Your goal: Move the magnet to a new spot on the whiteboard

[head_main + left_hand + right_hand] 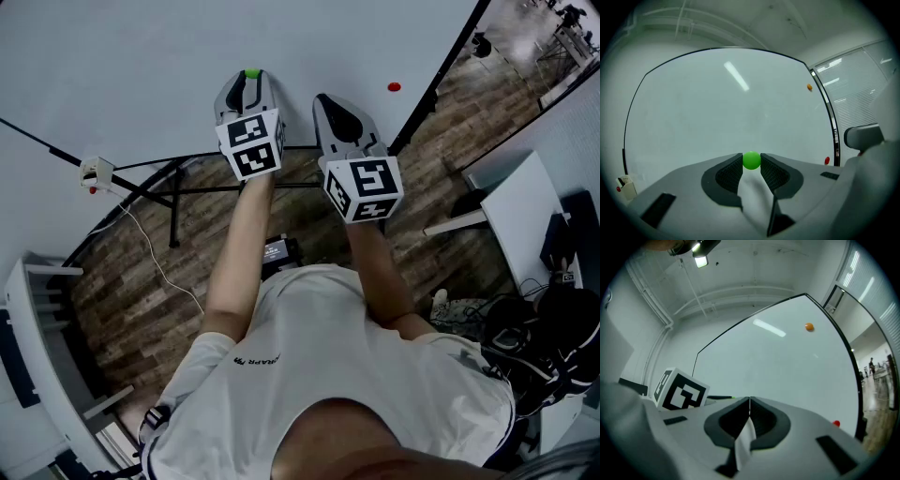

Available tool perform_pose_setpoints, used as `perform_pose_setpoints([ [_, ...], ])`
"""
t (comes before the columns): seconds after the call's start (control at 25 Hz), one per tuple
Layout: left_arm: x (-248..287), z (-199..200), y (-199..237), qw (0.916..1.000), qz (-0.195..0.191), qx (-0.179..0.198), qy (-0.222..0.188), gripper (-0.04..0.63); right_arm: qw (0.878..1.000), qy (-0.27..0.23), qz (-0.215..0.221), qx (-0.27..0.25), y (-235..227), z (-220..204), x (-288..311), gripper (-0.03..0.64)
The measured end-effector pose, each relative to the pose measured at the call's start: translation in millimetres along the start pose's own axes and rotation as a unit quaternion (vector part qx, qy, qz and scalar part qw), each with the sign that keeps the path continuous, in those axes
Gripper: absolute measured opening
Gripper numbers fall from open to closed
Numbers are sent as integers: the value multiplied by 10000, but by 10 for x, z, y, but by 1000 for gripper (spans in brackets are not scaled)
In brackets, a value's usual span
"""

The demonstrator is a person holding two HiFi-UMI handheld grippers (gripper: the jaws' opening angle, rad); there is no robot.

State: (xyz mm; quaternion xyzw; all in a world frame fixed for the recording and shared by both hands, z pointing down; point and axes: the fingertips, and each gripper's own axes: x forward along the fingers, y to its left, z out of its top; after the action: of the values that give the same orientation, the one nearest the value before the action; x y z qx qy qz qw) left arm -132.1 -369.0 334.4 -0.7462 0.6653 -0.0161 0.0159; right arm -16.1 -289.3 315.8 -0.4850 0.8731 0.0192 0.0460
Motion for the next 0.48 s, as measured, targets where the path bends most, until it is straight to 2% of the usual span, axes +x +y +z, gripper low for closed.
perform_pose_setpoints([
  [0.48, 57, -57, 69, 10000, 47, 21, 47, 120, 10000, 6, -2, -2, 55, 12, -14, 14],
])
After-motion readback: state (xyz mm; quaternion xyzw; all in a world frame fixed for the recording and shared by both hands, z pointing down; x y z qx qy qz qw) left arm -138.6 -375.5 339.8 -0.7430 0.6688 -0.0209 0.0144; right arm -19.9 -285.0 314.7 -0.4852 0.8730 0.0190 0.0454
